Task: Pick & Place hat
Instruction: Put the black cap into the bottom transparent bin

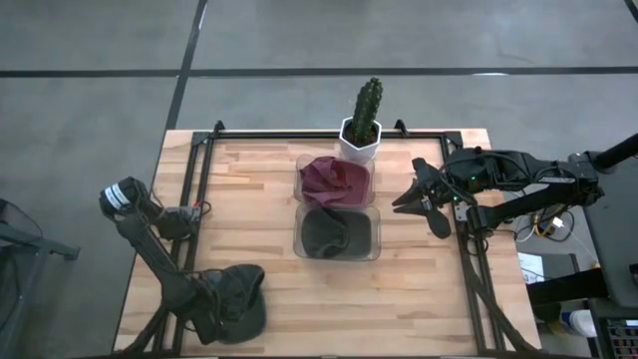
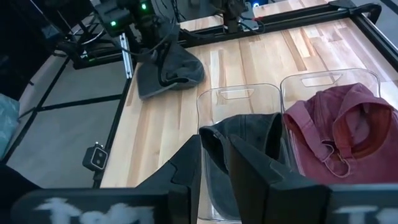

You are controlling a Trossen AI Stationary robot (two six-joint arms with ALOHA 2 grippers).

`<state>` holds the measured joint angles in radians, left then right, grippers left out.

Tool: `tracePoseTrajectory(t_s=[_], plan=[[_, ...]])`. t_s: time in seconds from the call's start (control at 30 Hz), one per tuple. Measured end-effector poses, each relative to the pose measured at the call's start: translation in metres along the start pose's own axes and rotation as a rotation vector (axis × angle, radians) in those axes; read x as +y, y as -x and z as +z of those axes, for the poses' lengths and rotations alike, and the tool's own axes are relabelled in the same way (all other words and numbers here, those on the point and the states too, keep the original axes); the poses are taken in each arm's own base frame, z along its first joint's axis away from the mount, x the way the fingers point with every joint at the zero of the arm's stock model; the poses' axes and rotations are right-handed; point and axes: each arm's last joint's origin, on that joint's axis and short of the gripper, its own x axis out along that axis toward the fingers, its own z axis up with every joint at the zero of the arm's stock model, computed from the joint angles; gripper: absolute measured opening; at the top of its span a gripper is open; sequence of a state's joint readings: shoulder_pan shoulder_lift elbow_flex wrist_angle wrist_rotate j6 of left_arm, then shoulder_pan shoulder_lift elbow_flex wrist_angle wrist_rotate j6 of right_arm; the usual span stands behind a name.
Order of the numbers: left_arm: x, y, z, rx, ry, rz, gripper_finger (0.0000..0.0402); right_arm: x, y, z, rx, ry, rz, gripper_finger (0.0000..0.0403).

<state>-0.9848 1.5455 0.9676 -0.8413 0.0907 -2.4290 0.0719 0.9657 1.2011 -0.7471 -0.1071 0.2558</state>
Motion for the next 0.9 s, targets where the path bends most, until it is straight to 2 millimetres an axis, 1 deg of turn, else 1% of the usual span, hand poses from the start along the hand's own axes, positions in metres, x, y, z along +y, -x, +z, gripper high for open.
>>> tracePoseTrajectory(t_s=[0.07,0.13,0.3,0.37,0.53,0.73,0.9], plan=[[-0.002,-0.007,0.000,0.045,-0.001,-0.046,0.0218,0.000,0.000,0.000,-0.001,0.000,0.001,0.0075],[-0.004,-0.011,0.002,0.055,-0.002,-0.086,0.0218,0.000,0.000,0.000,-0.004,0.000,0.001,0.0077],[-0.013,-0.011,0.005,-0.006,-0.046,-0.245,0.0218,0.000,0.000,0.000,-0.005,0.001,0.002,0.0078],[-0.016,-0.010,0.006,-0.037,-0.062,-0.284,0.0218,0.000,0.000,0.001,-0.005,-0.002,0.002,0.0075],[-0.018,-0.010,0.008,-0.075,-0.086,-0.325,0.0218,0.000,0.000,0.001,-0.006,-0.006,0.002,0.0068],[-0.018,-0.010,0.008,-0.086,-0.114,-0.327,0.0218,0.000,0.000,0.001,-0.006,-0.006,0.002,0.0073],[-0.021,-0.009,0.010,-0.178,-0.161,-0.403,0.0218,0.000,0.000,0.001,-0.006,-0.006,0.002,0.0073]])
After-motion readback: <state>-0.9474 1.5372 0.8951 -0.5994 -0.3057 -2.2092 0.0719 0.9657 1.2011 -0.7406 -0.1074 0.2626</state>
